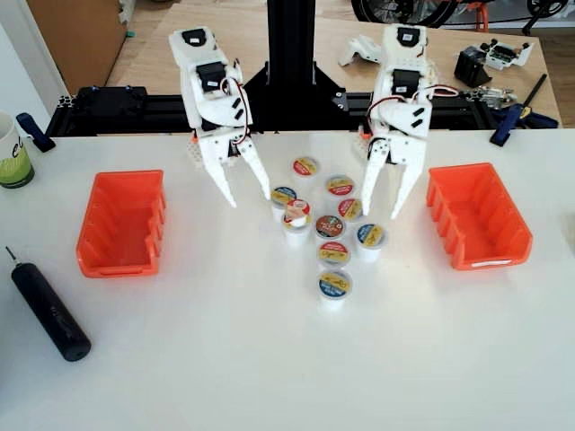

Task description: Sort the coffee pods, blue into left, red into right

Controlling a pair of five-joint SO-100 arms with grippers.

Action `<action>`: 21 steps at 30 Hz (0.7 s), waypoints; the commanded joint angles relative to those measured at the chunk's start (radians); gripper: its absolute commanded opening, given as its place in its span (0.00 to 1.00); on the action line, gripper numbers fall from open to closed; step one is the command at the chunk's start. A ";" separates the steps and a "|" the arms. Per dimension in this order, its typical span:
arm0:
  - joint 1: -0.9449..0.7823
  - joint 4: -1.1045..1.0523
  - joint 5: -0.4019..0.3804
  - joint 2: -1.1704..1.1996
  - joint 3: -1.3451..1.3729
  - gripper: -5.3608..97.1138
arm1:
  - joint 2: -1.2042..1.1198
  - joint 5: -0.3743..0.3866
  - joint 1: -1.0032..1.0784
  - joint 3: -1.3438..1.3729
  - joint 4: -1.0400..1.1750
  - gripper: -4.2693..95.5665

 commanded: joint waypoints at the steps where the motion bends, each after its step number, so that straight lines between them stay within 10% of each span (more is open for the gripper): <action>1: -0.005 0.012 -0.031 0.006 -0.048 0.26 | -0.002 0.069 0.008 -0.028 0.014 0.17; 6: -0.031 0.115 -0.141 0.035 -0.040 0.26 | 0.012 0.219 0.023 -0.021 0.101 0.18; 10: -0.035 0.310 -0.445 0.087 -0.029 0.27 | 0.038 0.383 0.060 -0.021 0.183 0.20; 15: -0.029 0.368 -0.756 0.193 0.040 0.27 | 0.109 0.730 0.086 -0.021 0.371 0.22; 21: -0.029 0.400 -0.913 0.227 0.044 0.26 | 0.186 1.175 0.075 0.005 0.551 0.25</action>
